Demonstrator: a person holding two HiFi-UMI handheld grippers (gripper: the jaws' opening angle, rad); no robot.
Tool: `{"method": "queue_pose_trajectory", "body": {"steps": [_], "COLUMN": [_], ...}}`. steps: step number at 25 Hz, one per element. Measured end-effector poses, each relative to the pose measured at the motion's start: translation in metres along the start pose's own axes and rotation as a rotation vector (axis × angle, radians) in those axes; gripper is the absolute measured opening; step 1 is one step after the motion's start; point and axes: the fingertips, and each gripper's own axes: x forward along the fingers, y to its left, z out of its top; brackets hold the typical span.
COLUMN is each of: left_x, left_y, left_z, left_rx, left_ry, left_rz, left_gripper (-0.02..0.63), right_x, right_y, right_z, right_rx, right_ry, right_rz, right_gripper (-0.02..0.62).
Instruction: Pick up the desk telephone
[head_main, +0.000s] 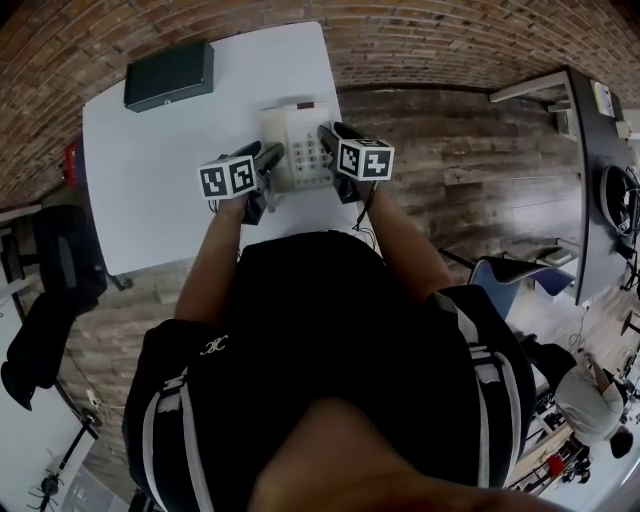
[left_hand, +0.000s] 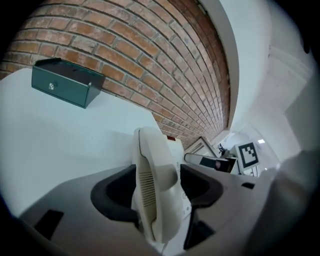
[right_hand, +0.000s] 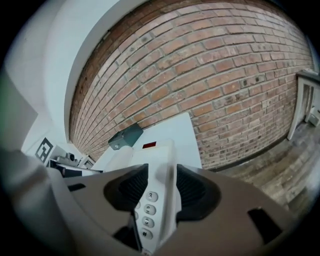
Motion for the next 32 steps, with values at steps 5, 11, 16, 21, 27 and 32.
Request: {"method": "queue_pose_trajectory", "body": {"steps": [5,11,16,21,27,32], "left_x": [0.009,0.015,0.016,0.013,-0.003,-0.022], "left_y": [0.002,0.005,0.01,0.003,-0.009,-0.024], "left_z": [-0.002,-0.002,-0.002,-0.004,0.004,0.03], "left_rx": [-0.008,-0.076,-0.142,-0.121,-0.089,-0.008], "left_ry": [0.024,0.01,0.023,0.049,0.012,-0.031], "left_rz": [-0.035,-0.084,-0.094,-0.077,-0.078,-0.078], "left_gripper": [0.267,0.279,0.279,0.278,0.275,0.275], "right_x": [0.011,0.011,0.011,0.004,-0.011,-0.024], "right_y": [-0.002,-0.001,-0.001,0.001,0.013,0.029], "right_z": [-0.008,-0.006,-0.006,-0.006,0.005,0.027], "right_rx": [0.069,0.115,0.109,0.11,0.111,0.096], "right_ry": [0.015,0.0,0.015,0.025,-0.025,-0.093], "right_rz": [0.03,0.053,0.049,0.028,0.033,0.05], "right_gripper": [0.155,0.155,0.152,0.147,0.147,0.146]}}
